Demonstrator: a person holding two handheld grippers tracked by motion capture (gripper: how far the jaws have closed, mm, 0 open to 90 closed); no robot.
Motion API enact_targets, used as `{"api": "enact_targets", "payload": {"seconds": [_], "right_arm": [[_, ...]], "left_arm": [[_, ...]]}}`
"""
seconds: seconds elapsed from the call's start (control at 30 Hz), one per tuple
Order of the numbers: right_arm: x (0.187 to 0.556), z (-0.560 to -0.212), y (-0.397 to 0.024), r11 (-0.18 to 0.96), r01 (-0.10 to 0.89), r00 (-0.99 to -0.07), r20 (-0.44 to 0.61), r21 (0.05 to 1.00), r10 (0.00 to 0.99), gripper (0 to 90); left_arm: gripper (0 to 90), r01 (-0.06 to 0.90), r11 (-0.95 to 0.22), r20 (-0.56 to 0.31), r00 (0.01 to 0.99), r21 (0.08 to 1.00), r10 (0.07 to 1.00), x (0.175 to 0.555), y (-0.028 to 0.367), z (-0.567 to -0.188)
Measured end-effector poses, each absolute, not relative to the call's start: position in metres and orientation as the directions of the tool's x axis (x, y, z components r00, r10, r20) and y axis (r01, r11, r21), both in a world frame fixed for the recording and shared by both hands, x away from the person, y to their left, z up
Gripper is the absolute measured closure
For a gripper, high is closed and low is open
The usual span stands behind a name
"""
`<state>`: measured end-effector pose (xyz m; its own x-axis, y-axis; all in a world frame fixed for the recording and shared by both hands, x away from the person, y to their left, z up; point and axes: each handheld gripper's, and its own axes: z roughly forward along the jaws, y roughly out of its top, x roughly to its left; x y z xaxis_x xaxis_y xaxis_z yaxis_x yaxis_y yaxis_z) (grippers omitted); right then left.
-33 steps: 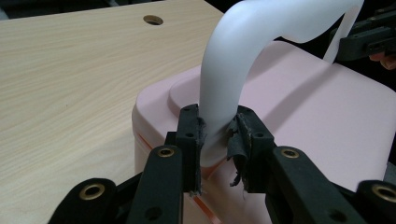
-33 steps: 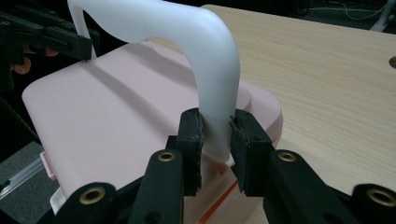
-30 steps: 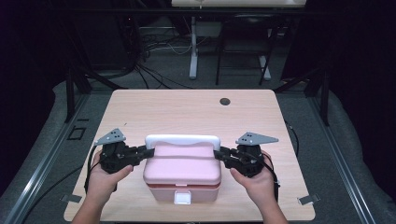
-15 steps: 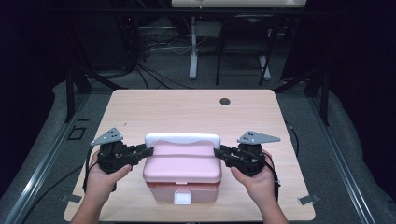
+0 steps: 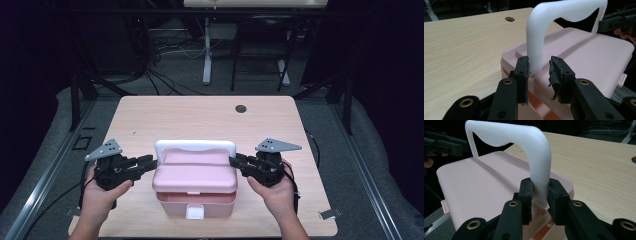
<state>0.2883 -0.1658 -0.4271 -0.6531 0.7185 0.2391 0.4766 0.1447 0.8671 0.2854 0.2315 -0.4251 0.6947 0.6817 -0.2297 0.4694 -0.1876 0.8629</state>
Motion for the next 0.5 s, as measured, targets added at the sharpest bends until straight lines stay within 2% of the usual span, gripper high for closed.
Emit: {"api": "enact_targets", "payload": {"seconds": [0.3,0.5], "right_arm": [[0.29,-0.423,-0.167,0.126,0.468,-0.651,0.245,0.875,0.718,74.4],[0.289,-0.422,-0.167,0.119,0.466,-0.65,0.248,0.877,0.719,74.4]], "left_arm": [[64.2,0.463,-0.176,-0.215,0.673,0.869,0.708,0.274,0.246,-0.421],[64.0,0.48,-0.188,-0.212,0.66,0.857,0.721,0.258,0.26,-0.431]]}}
